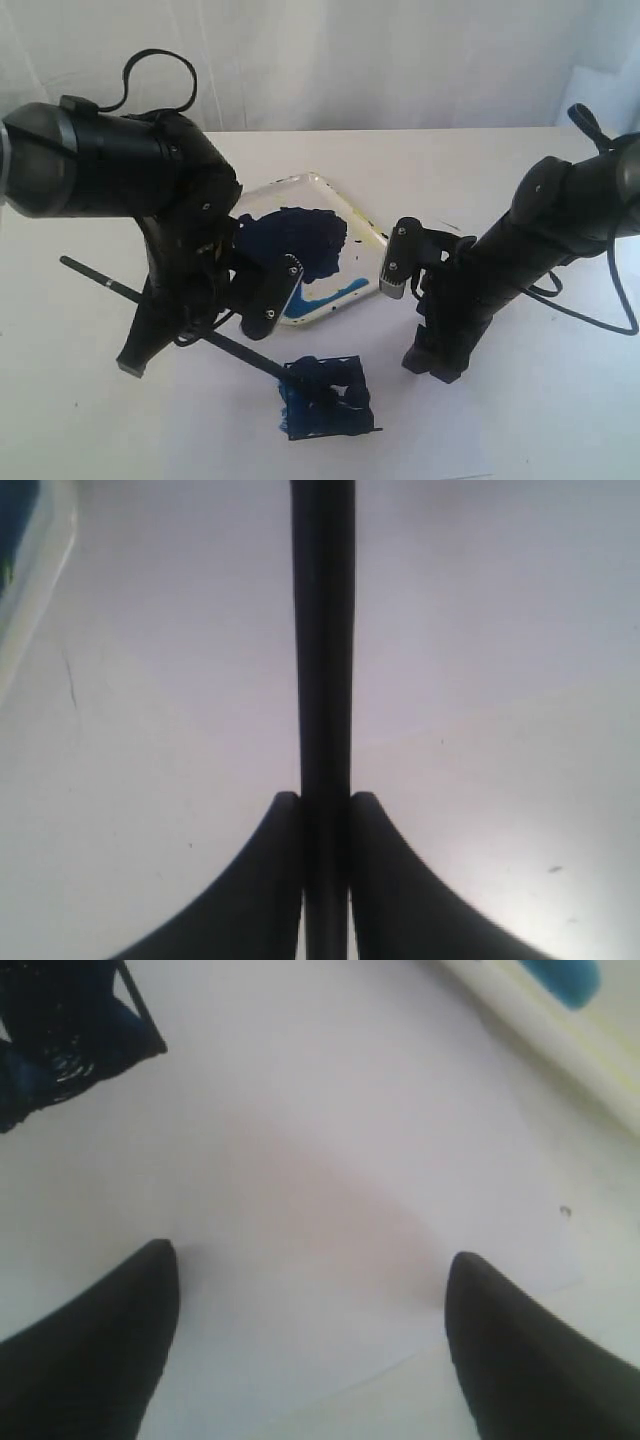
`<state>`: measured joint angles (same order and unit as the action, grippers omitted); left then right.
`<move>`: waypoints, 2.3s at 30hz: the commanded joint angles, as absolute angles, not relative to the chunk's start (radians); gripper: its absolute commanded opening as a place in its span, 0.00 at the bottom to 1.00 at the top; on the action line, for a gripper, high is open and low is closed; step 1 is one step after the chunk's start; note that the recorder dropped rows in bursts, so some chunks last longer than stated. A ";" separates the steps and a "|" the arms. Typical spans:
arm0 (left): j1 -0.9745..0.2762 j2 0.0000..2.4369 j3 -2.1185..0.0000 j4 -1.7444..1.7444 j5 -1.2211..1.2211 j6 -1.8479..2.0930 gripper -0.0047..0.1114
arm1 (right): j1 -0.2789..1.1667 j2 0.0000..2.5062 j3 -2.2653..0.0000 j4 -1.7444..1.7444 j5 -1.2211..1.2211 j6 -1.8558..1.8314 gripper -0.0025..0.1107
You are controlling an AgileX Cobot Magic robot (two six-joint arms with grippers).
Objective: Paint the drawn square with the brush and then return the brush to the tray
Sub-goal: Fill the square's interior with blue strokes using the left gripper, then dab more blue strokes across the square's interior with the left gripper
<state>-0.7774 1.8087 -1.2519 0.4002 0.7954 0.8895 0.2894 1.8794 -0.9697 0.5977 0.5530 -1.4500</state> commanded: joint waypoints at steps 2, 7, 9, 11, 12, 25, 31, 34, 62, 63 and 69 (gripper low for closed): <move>-0.781 1.804 -1.246 0.516 0.897 0.828 0.04 | 0.290 1.888 -0.965 0.580 0.532 -1.452 0.63; -0.781 1.773 -1.246 0.453 0.828 0.826 0.04 | 0.290 1.888 -0.965 0.580 0.534 -1.452 0.63; -0.781 1.755 -1.246 0.416 0.805 0.834 0.04 | 0.290 1.888 -0.965 0.580 0.532 -1.452 0.63; -0.781 1.743 -1.246 0.383 0.789 0.844 0.04 | 0.290 1.888 -0.965 0.580 0.532 -1.452 0.63; -0.781 1.740 -1.246 0.367 0.782 0.852 0.04 | 0.290 1.888 -0.965 0.580 0.532 -1.452 0.63; -0.781 1.825 -1.246 0.328 0.763 0.895 0.04 | 0.290 1.888 -0.965 0.580 0.532 -1.452 0.63; -0.781 1.825 -1.246 0.463 0.791 0.782 0.04 | 0.290 1.888 -0.965 0.580 0.532 -1.452 0.62; -0.781 1.825 -1.246 0.498 0.813 0.758 0.04 | 0.290 1.888 -0.965 0.580 0.532 -1.452 0.62; -0.795 1.833 -1.246 0.482 0.759 0.680 0.04 | 0.290 1.888 -0.965 0.580 0.534 -1.448 0.62; -0.803 1.829 -1.246 0.473 0.752 0.685 0.04 | 0.290 1.888 -0.965 0.580 0.534 -1.448 0.62; -0.837 1.827 -1.246 0.458 0.754 0.714 0.04 | 0.290 1.888 -0.965 0.580 0.532 -1.448 0.62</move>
